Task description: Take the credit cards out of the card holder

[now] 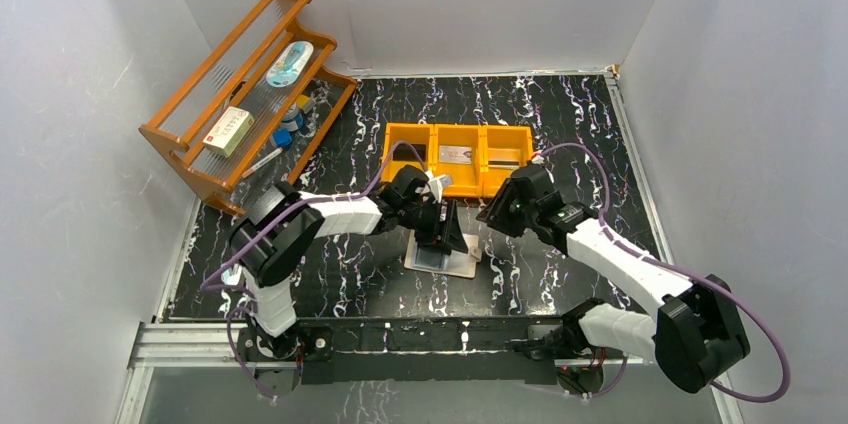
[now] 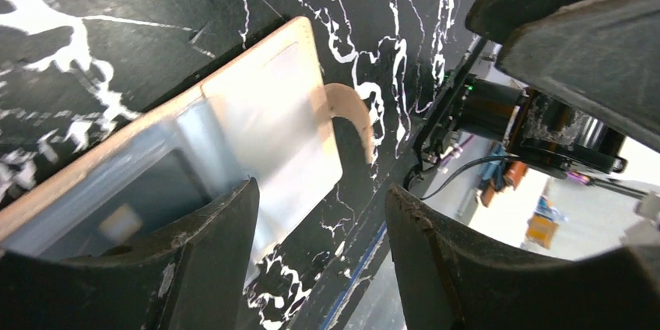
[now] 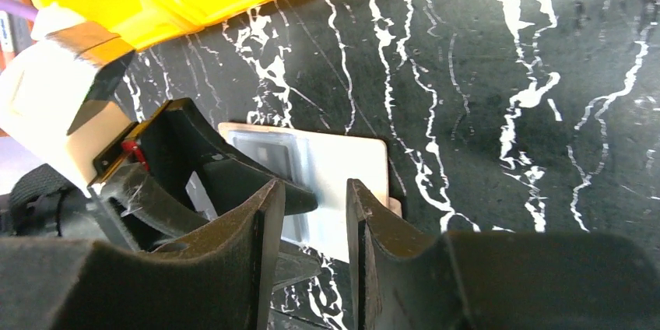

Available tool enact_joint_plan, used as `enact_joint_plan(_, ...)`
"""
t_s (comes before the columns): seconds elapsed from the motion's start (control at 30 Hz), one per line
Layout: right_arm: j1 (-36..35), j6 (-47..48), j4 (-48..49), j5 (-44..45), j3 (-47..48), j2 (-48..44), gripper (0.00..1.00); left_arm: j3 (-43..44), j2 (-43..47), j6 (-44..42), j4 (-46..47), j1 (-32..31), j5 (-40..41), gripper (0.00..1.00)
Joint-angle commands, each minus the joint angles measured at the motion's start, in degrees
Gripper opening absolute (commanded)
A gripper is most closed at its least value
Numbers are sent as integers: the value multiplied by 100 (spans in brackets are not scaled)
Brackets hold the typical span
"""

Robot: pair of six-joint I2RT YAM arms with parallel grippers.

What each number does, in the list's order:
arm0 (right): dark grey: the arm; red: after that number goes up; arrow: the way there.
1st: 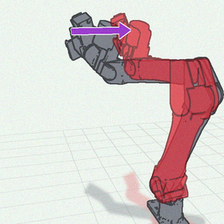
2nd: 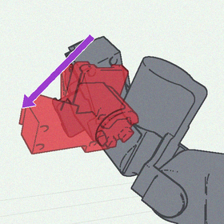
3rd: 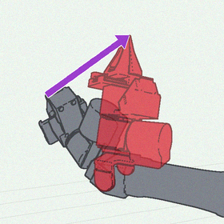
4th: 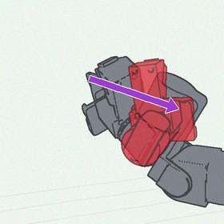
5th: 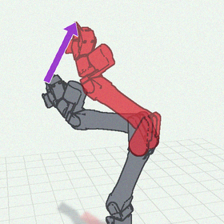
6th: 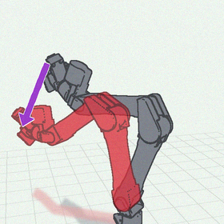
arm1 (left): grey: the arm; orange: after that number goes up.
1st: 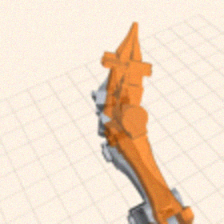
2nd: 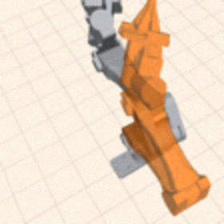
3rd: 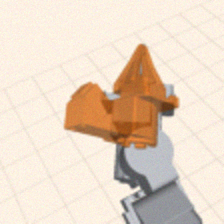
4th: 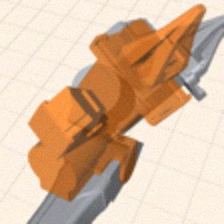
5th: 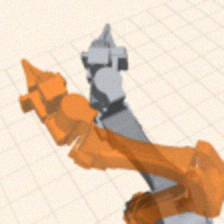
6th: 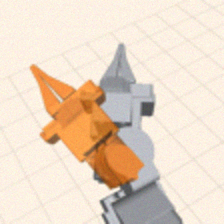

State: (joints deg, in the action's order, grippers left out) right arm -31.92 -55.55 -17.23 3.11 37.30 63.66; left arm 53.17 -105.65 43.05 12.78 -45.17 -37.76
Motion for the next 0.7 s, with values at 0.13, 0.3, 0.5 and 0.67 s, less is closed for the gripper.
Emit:
enact_joint_plan(0.13,26,76,953,-1022,220,442,42,34,1651,-802,-1474,-14,2028,62)
enact_joint_plan(0.3,-85,396,854,-1122,489,848,42,-302,2397,-597,-2170,134,3323,66)
enact_joint_plan(0.5,-763,649,-81,-192,1303,1578,46,-827,3133,-220,-2490,837,3628,70)
enact_joint_plan(0.67,-1424,707,-958,768,2124,2413,55,-1146,3621,-135,-2323,1209,3510,72)
